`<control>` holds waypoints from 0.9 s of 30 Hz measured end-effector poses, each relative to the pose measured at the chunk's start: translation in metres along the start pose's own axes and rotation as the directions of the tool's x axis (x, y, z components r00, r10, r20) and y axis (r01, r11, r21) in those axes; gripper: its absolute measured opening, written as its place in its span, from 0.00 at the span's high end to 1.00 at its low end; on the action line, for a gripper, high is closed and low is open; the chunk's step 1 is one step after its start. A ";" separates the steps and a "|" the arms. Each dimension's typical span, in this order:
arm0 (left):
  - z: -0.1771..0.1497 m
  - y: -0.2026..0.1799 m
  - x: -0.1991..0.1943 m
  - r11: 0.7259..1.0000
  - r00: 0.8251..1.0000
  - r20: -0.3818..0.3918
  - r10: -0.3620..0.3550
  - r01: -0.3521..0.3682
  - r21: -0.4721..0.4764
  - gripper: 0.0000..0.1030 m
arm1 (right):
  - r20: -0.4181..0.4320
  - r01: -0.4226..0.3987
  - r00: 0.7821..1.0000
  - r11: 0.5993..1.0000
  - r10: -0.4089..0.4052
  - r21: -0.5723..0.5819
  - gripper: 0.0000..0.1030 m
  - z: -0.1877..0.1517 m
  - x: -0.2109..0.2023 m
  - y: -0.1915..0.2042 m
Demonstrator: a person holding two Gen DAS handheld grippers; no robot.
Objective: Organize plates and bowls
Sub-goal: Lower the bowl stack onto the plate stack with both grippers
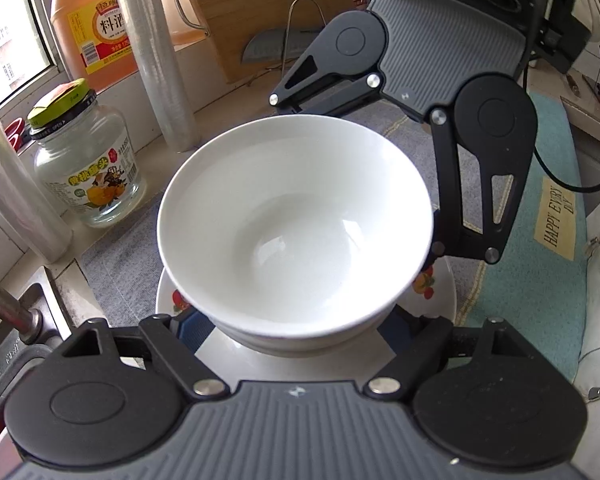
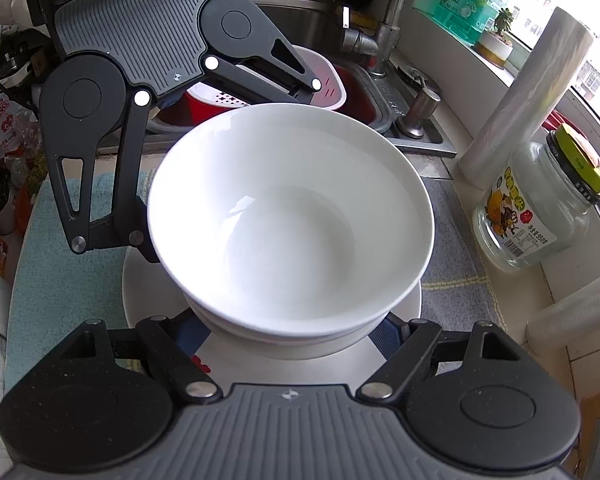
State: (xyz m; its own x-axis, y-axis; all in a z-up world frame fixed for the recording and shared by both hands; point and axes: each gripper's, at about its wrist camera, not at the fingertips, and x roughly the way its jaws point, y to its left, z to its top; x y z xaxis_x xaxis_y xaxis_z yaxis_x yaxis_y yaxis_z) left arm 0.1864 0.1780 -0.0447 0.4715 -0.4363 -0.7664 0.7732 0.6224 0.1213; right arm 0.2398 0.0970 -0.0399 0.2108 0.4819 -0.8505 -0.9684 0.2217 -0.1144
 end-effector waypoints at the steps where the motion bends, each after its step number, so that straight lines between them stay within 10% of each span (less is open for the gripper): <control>1: 0.000 0.000 0.000 1.000 1.000 0.000 0.000 0.000 0.000 0.17 | -0.001 0.000 1.000 1.000 0.000 0.002 0.17 0.001 0.000 -0.001; 20: -0.010 -0.005 -0.004 0.999 0.999 0.032 0.035 -0.033 -0.036 0.07 | 0.024 0.022 0.999 0.998 -0.023 0.053 0.00 0.000 -0.004 0.002; 27: -0.026 -0.021 -0.030 0.980 0.976 0.116 0.184 -0.172 -0.104 0.03 | 0.031 0.092 0.995 0.988 -0.096 0.121 0.00 -0.007 -0.020 0.011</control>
State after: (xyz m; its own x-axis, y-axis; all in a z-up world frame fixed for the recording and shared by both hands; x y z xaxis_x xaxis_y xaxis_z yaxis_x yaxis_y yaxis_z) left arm 0.1455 0.1948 -0.0406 0.6513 -0.3869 -0.6528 0.6323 0.7524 0.1848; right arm 0.2243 0.0835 -0.0275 0.3068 0.4847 -0.8191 -0.9218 0.3656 -0.1289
